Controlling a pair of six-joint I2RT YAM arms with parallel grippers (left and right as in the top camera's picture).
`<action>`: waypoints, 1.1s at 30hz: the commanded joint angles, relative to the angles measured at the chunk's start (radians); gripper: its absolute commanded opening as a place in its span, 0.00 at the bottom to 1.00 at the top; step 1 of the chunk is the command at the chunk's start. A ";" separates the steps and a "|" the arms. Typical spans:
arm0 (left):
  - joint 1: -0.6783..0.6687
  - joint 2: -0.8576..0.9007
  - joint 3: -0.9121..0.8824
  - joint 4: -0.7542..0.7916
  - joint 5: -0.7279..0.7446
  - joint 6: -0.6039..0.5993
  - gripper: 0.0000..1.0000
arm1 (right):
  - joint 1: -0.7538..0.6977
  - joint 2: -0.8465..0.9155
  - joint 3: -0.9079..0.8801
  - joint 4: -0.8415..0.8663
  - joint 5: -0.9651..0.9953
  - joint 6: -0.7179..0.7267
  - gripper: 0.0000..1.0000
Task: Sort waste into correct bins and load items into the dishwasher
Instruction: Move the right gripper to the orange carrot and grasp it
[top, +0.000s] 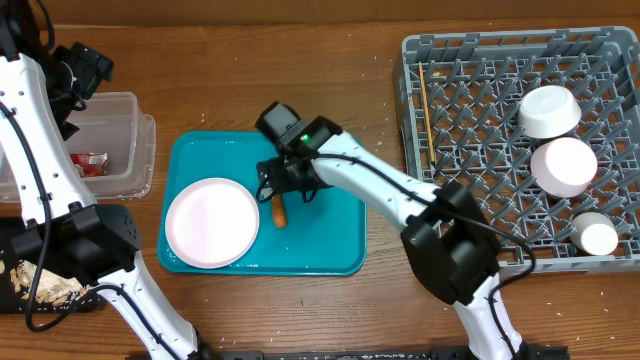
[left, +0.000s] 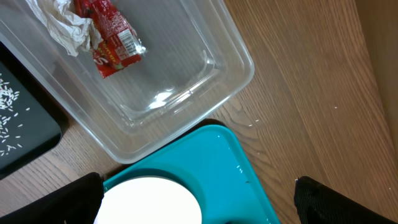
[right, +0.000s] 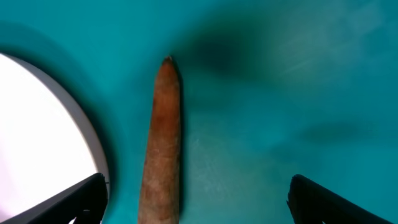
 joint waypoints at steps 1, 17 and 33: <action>-0.006 0.005 0.007 -0.002 0.002 -0.013 1.00 | 0.023 0.030 -0.005 0.003 0.042 0.021 0.95; -0.006 0.005 0.007 -0.002 0.002 -0.013 1.00 | 0.084 0.086 -0.004 -0.043 0.192 0.153 0.52; -0.006 0.005 0.007 -0.002 0.002 -0.013 1.00 | -0.039 -0.030 0.151 -0.308 0.200 0.199 0.15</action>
